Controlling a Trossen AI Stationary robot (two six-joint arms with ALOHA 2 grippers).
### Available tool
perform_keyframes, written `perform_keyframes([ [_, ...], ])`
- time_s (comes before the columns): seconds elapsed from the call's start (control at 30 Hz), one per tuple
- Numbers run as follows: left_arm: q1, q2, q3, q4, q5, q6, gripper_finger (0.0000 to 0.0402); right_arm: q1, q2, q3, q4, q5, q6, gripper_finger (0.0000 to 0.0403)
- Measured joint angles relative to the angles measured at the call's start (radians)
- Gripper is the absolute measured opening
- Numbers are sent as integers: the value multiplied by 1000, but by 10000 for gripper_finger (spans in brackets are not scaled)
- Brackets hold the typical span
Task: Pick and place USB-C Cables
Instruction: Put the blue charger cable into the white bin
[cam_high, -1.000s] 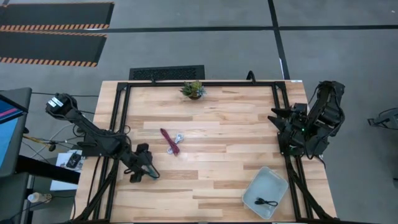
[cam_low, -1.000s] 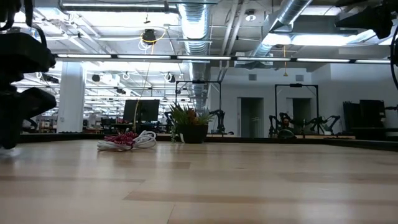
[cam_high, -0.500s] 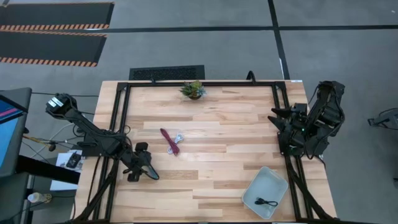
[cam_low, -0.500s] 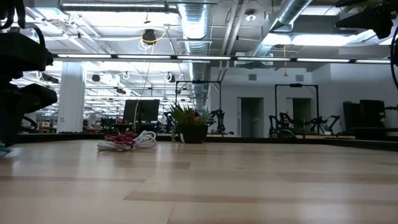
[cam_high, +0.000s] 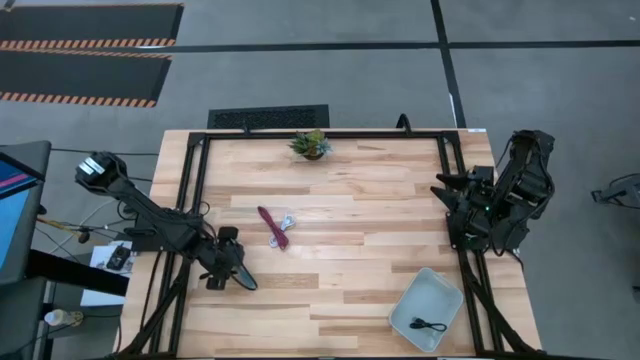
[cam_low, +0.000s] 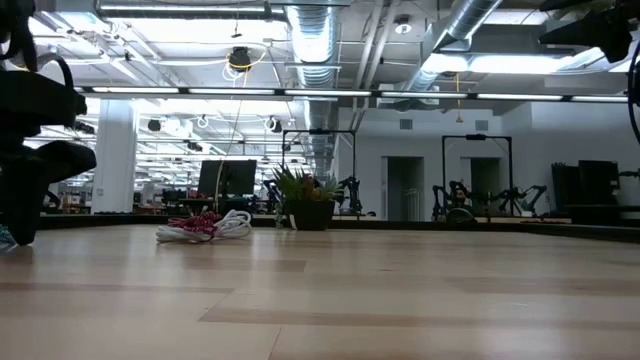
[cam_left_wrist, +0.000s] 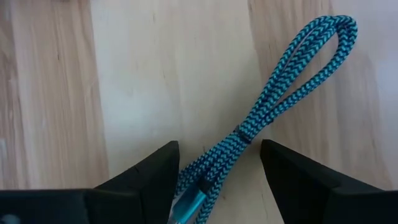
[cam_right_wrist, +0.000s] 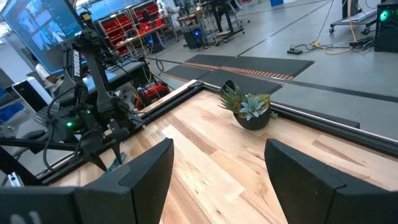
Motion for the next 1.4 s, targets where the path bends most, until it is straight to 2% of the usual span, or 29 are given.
perform_keyframes([
  [0.17,0,73,24,0,-16,-35,217,0,0,0,0,0,0,279],
  [0.27,-1,84,44,-20,-22,-37,199,0,0,0,-1,1,0,279],
  [0.4,-1,85,50,-9,-24,-37,146,0,0,0,-3,1,0,279],
  [0.6,0,86,49,-6,-56,-91,37,0,0,0,0,1,0,279],
  [0.67,0,86,49,-5,-62,-107,12,0,0,0,1,1,0,279],
  [1.17,0,86,47,25,-118,-234,5,0,0,0,1,-39,0,279],
  [1.4,2,89,45,44,-183,-256,6,0,0,0,1,-63,1,279],
])
